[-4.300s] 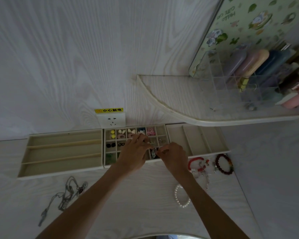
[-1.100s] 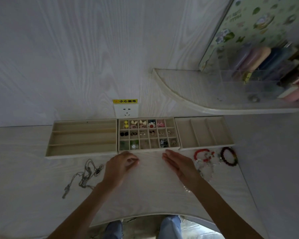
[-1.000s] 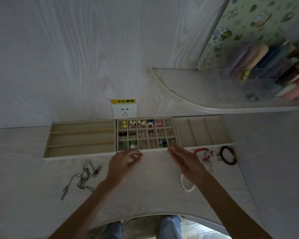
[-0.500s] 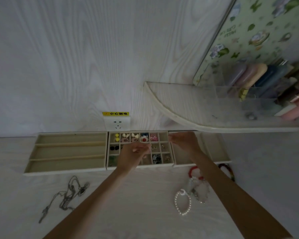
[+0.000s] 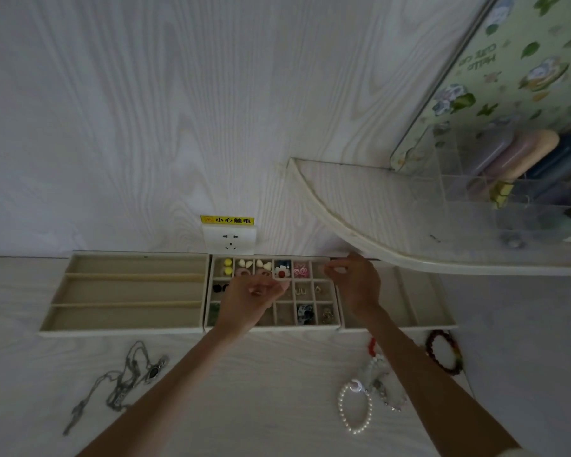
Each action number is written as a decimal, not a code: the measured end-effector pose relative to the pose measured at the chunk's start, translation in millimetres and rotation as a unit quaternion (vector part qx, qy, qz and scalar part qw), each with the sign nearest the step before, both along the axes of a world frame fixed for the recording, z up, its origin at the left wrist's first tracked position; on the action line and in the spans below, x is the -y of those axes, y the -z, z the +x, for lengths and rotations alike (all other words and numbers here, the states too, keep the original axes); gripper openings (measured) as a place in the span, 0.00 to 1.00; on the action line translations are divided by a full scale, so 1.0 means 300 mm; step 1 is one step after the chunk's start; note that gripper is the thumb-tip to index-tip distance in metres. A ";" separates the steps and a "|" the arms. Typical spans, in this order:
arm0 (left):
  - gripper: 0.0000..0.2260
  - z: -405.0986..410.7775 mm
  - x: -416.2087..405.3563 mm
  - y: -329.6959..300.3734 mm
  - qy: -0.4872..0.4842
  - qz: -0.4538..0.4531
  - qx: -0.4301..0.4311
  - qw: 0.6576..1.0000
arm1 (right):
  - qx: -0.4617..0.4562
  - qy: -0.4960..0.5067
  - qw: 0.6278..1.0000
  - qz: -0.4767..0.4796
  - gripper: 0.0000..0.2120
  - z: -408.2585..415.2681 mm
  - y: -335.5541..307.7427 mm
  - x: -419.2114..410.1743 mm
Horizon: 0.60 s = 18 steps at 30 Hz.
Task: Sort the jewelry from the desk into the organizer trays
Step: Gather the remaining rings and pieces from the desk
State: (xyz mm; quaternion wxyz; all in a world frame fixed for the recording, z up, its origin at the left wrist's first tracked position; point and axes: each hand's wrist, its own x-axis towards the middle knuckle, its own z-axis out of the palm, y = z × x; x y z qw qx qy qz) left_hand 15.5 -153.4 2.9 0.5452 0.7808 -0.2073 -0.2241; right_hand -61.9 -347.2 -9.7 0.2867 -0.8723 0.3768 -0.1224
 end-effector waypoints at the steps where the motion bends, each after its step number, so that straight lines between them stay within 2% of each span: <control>1: 0.07 -0.001 -0.001 0.004 0.002 0.000 -0.004 1.000 | -0.003 0.002 1.000 -0.011 0.08 0.002 0.001 -0.001; 10: 0.07 0.010 -0.010 0.014 -0.021 0.003 -0.022 1.000 | -0.040 -0.031 0.996 -0.067 0.10 0.015 -0.003 -0.012; 14: 0.07 0.007 -0.025 -0.013 -0.043 -0.029 -0.055 0.997 | -0.061 -0.063 0.993 -0.085 0.12 0.010 -0.005 0.000; 18: 0.04 0.022 -0.045 -0.025 -0.054 -0.022 -0.066 0.996 | -0.023 -0.026 0.999 -0.034 0.18 -0.022 -0.049 -0.003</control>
